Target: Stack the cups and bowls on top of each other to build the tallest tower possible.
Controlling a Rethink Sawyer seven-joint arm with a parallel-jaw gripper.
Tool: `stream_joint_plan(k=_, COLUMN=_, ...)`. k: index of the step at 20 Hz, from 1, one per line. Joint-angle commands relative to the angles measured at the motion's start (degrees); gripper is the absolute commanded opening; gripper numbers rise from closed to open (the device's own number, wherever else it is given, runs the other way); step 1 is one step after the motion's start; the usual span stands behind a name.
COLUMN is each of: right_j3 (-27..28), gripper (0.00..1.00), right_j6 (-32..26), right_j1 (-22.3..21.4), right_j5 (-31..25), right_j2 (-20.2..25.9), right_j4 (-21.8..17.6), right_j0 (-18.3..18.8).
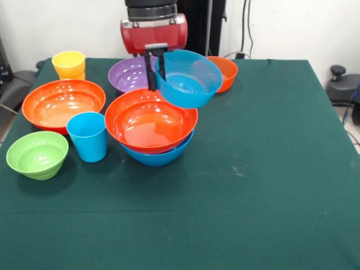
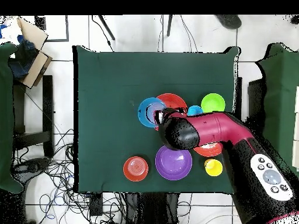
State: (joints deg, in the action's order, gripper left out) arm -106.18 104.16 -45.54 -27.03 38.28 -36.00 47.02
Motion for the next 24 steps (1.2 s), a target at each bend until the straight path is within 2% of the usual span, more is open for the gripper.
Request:
stream_joint_plan(k=1, right_j3=-1.14, gripper=0.0, right_j6=-15.54, right_j1=-1.95, right_j5=-8.05, right_j2=6.11, right_j4=-1.0, right_j0=1.06)
stream_joint_plan(k=4, right_j3=0.08, gripper=0.0, right_j6=-16.89, right_j1=-1.56, right_j5=-9.89, right_j2=7.31, right_j4=-1.16, right_j0=2.03)
stream_joint_plan(k=11, right_j3=4.38, gripper=0.0, right_j6=-23.9, right_j1=1.41, right_j5=-14.09, right_j2=10.12, right_j4=-3.21, right_j0=6.27)
stream_joint_plan(k=15, right_j3=5.87, gripper=0.0, right_j6=-24.51, right_j1=2.57, right_j5=-15.08, right_j2=11.04, right_j4=-4.24, right_j0=7.1)
stream_joint_plan(k=16, right_j3=6.06, gripper=1.0, right_j6=-24.29, right_j1=2.74, right_j5=-15.36, right_j2=11.44, right_j4=-4.58, right_j0=7.33)
stream_joint_plan(k=19, right_j3=5.93, gripper=1.0, right_j6=-23.27, right_j1=2.55, right_j5=-16.65, right_j2=10.58, right_j4=-4.47, right_j0=6.86)
stream_joint_plan(k=24, right_j3=5.63, gripper=1.0, right_j6=-19.51, right_j1=2.28, right_j5=-14.15, right_j2=10.53, right_j4=-5.17, right_j0=5.35)
